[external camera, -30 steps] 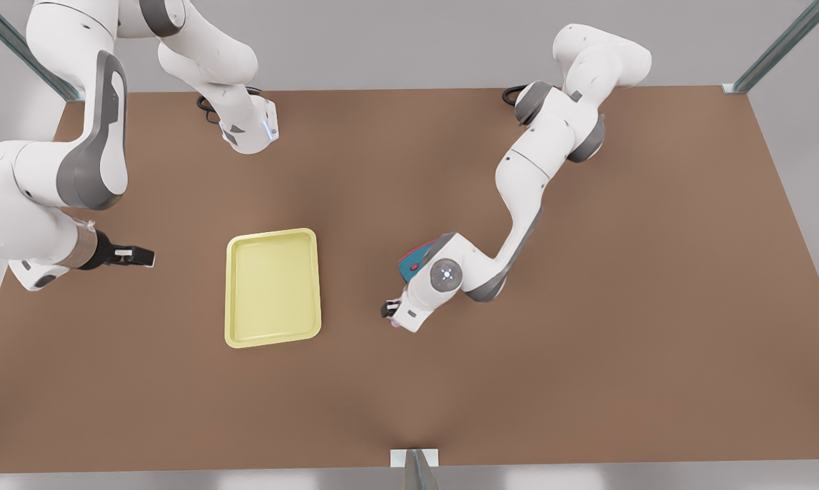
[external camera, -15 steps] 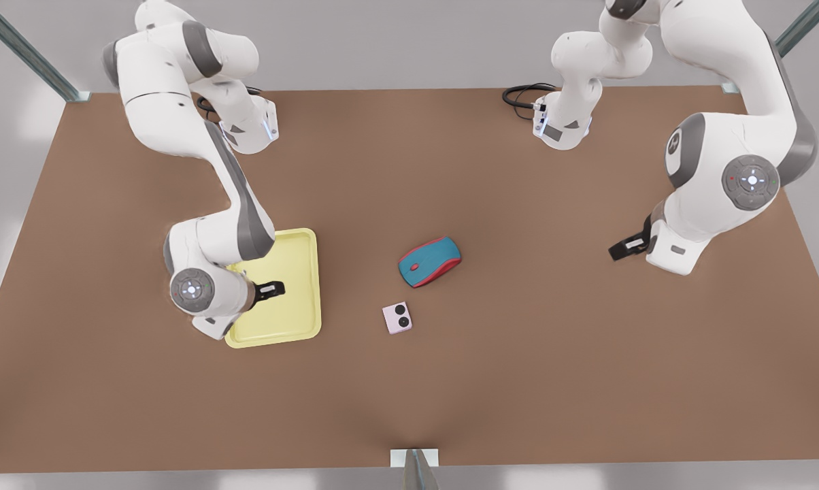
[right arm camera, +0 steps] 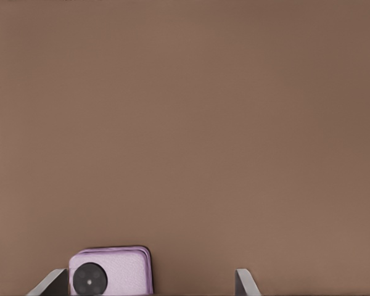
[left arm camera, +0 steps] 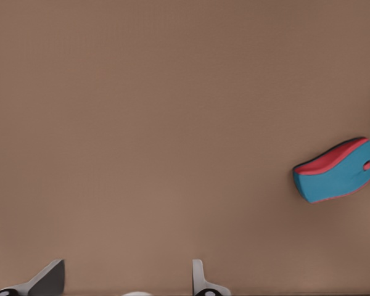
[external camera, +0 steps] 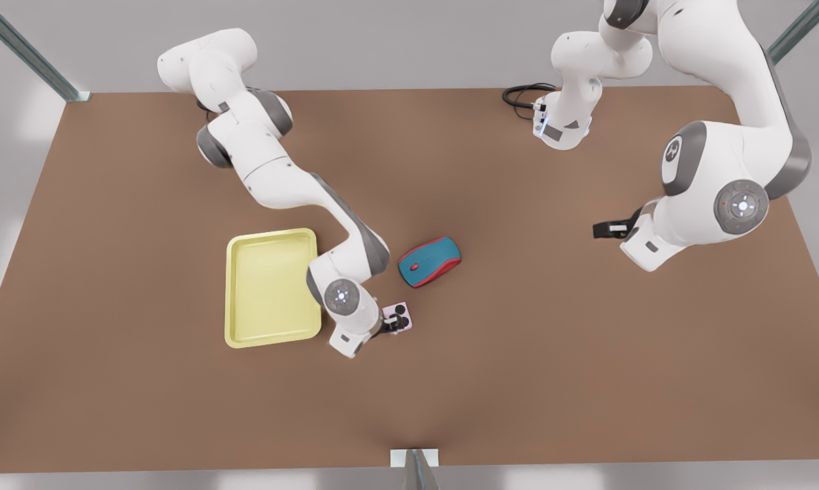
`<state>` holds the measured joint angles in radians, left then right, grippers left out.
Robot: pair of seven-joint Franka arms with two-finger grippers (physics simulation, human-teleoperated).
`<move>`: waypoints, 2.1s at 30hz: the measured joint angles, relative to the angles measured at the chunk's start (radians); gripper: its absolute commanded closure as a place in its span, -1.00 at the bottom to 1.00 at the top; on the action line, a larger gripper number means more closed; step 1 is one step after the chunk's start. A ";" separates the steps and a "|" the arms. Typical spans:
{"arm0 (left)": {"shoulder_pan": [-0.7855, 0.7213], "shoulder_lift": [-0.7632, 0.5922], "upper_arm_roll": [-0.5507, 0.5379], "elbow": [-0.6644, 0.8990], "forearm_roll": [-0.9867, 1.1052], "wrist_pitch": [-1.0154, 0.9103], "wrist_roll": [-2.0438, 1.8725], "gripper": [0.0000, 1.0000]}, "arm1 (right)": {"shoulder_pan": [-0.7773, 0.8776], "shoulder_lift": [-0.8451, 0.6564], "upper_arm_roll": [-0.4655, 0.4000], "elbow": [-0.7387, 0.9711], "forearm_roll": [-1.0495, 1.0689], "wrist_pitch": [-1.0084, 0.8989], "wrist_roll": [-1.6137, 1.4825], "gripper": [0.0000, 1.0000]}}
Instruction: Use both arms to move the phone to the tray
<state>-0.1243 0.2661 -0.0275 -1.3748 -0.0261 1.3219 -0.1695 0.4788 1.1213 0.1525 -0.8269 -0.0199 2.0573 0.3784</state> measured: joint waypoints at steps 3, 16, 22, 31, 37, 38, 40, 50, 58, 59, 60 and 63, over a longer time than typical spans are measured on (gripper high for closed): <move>0.000 0.010 0.000 0.001 0.000 -0.004 0.036 -1.00 | 0.046 0.004 0.003 -0.003 0.001 0.012 0.065 -1.00; 0.001 -0.009 0.001 0.022 -0.010 -0.014 0.135 -1.00 | 0.097 0.058 -0.006 -0.022 -0.055 0.052 0.229 -1.00; 0.001 -0.024 0.002 0.026 -0.004 -0.018 0.158 -1.00 | 0.106 0.061 -0.012 -0.020 -0.093 0.054 0.214 -1.00; 0.002 -0.020 0.010 0.023 0.006 -0.025 0.179 -1.00 | 0.105 0.074 -0.011 -0.022 -0.103 0.057 0.148 -1.00; 0.002 -0.019 0.012 0.022 0.008 -0.029 0.185 -1.00 | 0.103 0.084 -0.011 -0.021 -0.104 0.055 0.099 -1.00; 0.002 -0.018 0.012 0.022 0.008 -0.030 0.185 -1.00 | 0.103 0.084 -0.011 -0.020 -0.104 0.055 0.093 -1.00; 0.002 -0.017 0.012 0.022 0.009 -0.031 0.186 -1.00 | 0.103 0.085 -0.011 -0.021 -0.104 0.057 0.080 -1.00; 0.002 -0.018 0.012 0.023 0.012 -0.036 0.188 -1.00 | 0.106 0.097 -0.009 -0.022 -0.104 0.060 0.031 -1.00; 0.002 -0.019 0.012 0.023 0.012 -0.038 0.189 -1.00 | 0.106 0.101 -0.009 -0.018 -0.102 0.063 0.003 -0.79; 0.002 -0.018 0.012 0.023 0.012 -0.038 0.189 -1.00 | 0.106 0.101 -0.009 -0.018 -0.101 0.063 -0.001 -0.68; 0.002 -0.017 0.012 0.023 0.012 -0.038 0.189 -1.00 | 0.106 0.101 -0.010 -0.018 -0.100 0.064 -0.004 -0.67; 0.002 -0.014 0.019 0.023 0.012 -0.038 0.190 -1.00 | 0.106 0.098 -0.010 -0.017 -0.100 0.063 -0.012 -0.64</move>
<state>-0.1221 0.2524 -0.0088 -1.3519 -0.0143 1.2837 0.0201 0.5845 1.2189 0.1426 -0.8443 -0.1198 2.1203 0.3667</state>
